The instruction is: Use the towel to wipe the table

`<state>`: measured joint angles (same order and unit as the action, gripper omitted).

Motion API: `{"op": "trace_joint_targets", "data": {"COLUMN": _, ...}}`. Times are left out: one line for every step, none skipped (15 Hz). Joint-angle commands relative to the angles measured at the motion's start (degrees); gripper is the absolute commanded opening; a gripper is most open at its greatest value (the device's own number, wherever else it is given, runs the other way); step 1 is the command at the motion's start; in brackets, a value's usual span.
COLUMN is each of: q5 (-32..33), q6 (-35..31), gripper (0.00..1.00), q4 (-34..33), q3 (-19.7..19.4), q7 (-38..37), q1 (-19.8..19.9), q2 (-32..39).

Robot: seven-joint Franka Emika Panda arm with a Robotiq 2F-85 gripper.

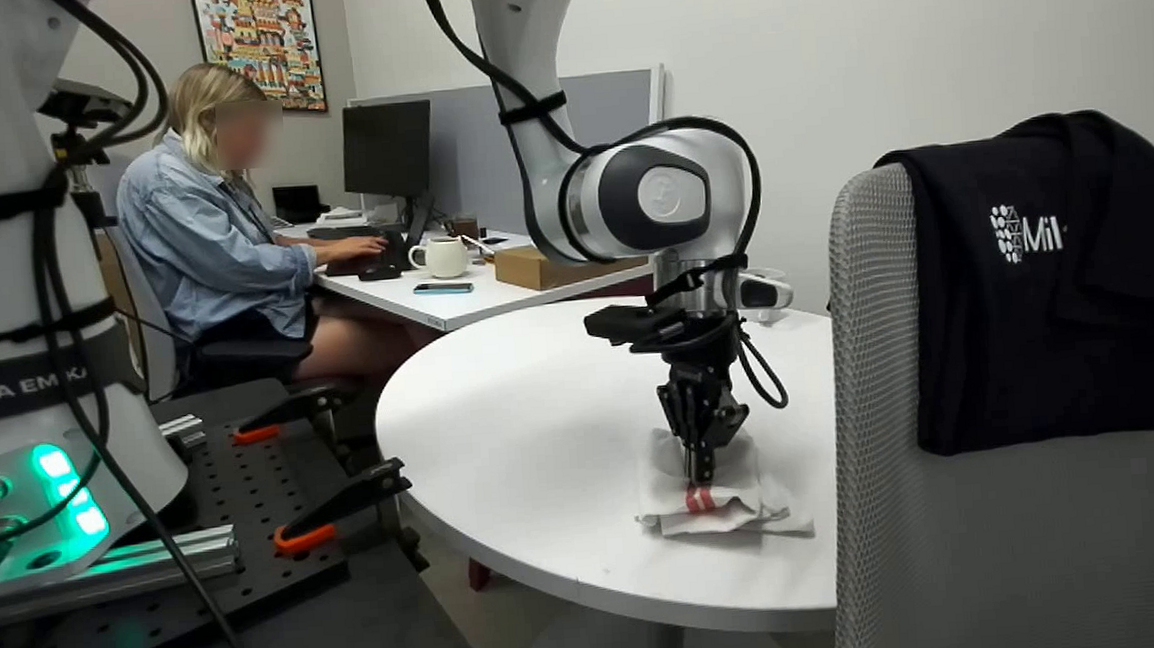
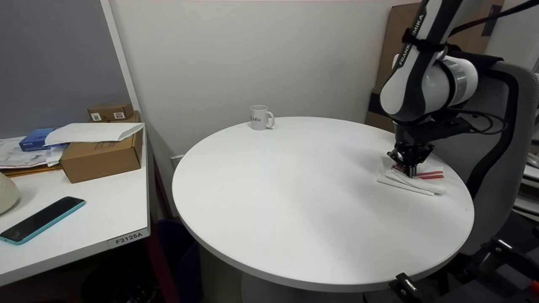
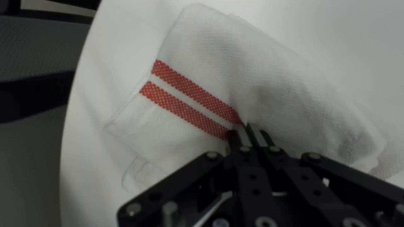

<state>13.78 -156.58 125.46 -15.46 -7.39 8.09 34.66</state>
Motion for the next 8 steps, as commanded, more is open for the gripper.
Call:
{"op": "trace_joint_targets", "data": {"q5": -0.04, "q6": -3.07, "gripper": 0.03, "q4": 7.68, "q3": -1.26, "q7": 0.99, "q1": -1.24, "q2": -3.49}}
{"op": "trace_joint_targets", "data": {"q5": 0.46, "q6": -3.76, "gripper": 0.03, "q4": 9.82, "q3": -1.08, "q7": 1.08, "q1": -2.28, "q2": -4.53}}
{"op": "trace_joint_targets", "data": {"q5": 0.79, "q6": -4.48, "gripper": 0.03, "q4": 11.58, "q3": -0.54, "q7": 1.58, "q1": -2.96, "q2": -5.34}}
{"op": "trace_joint_targets", "data": {"q5": 1.59, "q6": -5.45, "gripper": 0.03, "q4": 13.67, "q3": -0.34, "q7": 1.63, "q1": -4.44, "q2": -6.26}}
{"op": "trace_joint_targets", "data": {"q5": 2.37, "q6": -6.30, "gripper": 0.03, "q4": 15.59, "q3": 0.07, "q7": 1.60, "q1": -6.08, "q2": -7.22}}
{"op": "trace_joint_targets", "data": {"q5": 3.13, "q6": -7.31, "gripper": 0.03, "q4": 17.09, "q3": 0.38, "q7": 1.19, "q1": -7.77, "q2": -7.71}}
{"op": "trace_joint_targets", "data": {"q5": 3.84, "q6": -7.85, "gripper": 0.03, "q4": 18.25, "q3": 0.80, "q7": 0.88, "q1": -9.69, "q2": -8.31}}
{"op": "trace_joint_targets", "data": {"q5": 4.18, "q6": -8.50, "gripper": 0.03, "q4": 19.10, "q3": 1.35, "q7": 0.58, "q1": -11.43, "q2": -8.60}}
